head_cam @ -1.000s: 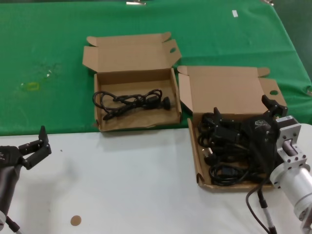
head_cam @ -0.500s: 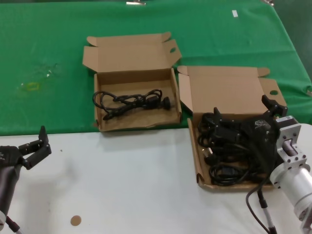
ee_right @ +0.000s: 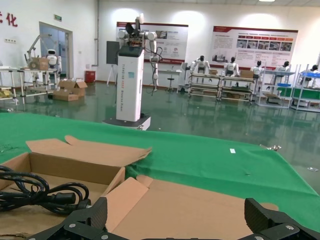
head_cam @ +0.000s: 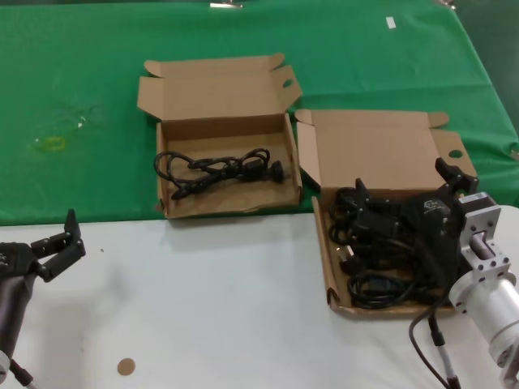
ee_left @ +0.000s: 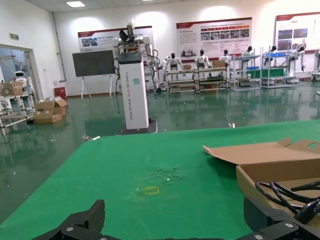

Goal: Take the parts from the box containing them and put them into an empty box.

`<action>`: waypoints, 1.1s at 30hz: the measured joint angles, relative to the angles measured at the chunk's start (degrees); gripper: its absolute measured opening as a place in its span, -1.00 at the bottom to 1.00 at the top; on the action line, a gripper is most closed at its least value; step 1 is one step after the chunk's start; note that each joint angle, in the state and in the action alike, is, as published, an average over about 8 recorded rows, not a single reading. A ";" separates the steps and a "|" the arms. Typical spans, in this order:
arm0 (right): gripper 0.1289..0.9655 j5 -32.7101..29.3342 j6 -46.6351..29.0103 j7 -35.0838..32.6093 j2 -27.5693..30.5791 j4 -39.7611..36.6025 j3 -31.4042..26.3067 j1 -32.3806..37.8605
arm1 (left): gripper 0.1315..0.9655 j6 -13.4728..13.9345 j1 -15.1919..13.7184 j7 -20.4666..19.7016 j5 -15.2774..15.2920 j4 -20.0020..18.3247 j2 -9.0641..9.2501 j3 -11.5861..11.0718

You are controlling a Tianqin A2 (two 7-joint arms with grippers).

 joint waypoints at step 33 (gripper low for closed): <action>1.00 0.00 0.00 0.00 0.00 0.00 0.00 0.00 | 1.00 0.00 0.00 0.00 0.00 0.00 0.00 0.00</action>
